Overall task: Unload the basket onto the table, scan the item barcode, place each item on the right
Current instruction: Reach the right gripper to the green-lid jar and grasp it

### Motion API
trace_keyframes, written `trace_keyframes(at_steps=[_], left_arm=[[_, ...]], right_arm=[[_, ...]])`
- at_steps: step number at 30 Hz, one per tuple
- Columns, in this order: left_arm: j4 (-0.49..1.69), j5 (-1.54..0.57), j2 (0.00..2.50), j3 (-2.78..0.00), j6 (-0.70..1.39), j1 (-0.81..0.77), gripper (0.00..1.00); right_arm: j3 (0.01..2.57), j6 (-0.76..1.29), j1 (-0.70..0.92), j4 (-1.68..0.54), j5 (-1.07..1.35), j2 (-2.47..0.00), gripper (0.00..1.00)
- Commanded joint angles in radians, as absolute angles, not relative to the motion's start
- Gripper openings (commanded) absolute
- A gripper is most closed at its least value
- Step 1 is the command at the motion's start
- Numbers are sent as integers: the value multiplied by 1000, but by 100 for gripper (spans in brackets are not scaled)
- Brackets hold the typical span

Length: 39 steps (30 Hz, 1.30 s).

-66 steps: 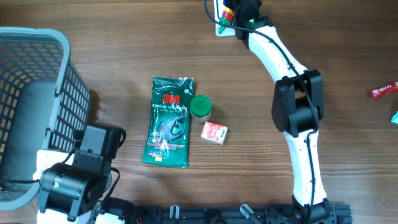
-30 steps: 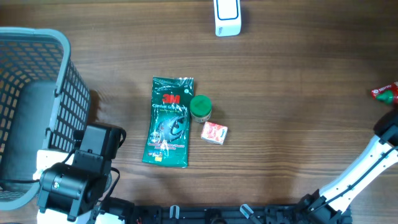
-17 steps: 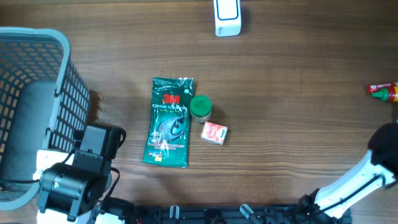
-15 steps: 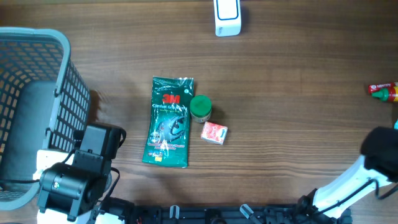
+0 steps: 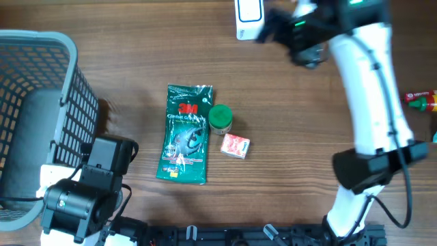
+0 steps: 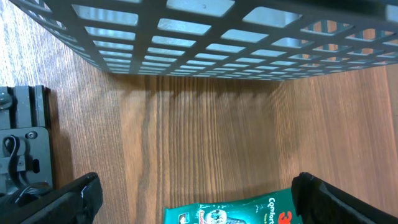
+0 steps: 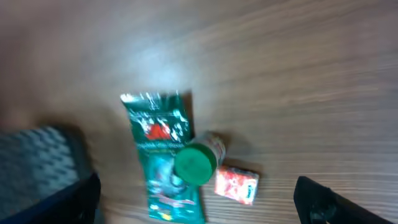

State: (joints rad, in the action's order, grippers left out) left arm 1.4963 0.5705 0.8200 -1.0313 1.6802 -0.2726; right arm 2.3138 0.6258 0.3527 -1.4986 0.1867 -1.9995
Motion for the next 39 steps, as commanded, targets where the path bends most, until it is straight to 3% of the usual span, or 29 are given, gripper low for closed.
trace_keyframes(at_steps=[1, 6, 8, 22, 32, 35, 38, 39], left_arm=[[1497, 580, 818, -1032, 1679, -267, 100], [1497, 580, 818, -1032, 1679, -267, 100], [1497, 580, 818, -1032, 1679, -267, 100], [1497, 580, 818, -1032, 1679, -267, 100], [1497, 580, 818, -1032, 1679, -267, 100], [1497, 580, 818, -1032, 1679, -267, 100], [1497, 580, 818, -1032, 1679, -267, 100], [1497, 580, 818, -1032, 1679, -267, 100]], right_arm=[[2140, 562, 535, -1417, -33, -2014, 100], [1832, 366, 696, -1122, -75, -2022, 100], [1763, 384, 714, -1056, -139, -2022, 100], [1549, 420, 714, -881, 2, -2024, 100], [1543, 422, 715, -858, 25, -2098, 99], [1543, 440, 715, -865, 20, -2102, 94], [1543, 451, 715, -862, 17, -2104, 68], [1543, 462, 715, -868, 17, -2104, 67]])
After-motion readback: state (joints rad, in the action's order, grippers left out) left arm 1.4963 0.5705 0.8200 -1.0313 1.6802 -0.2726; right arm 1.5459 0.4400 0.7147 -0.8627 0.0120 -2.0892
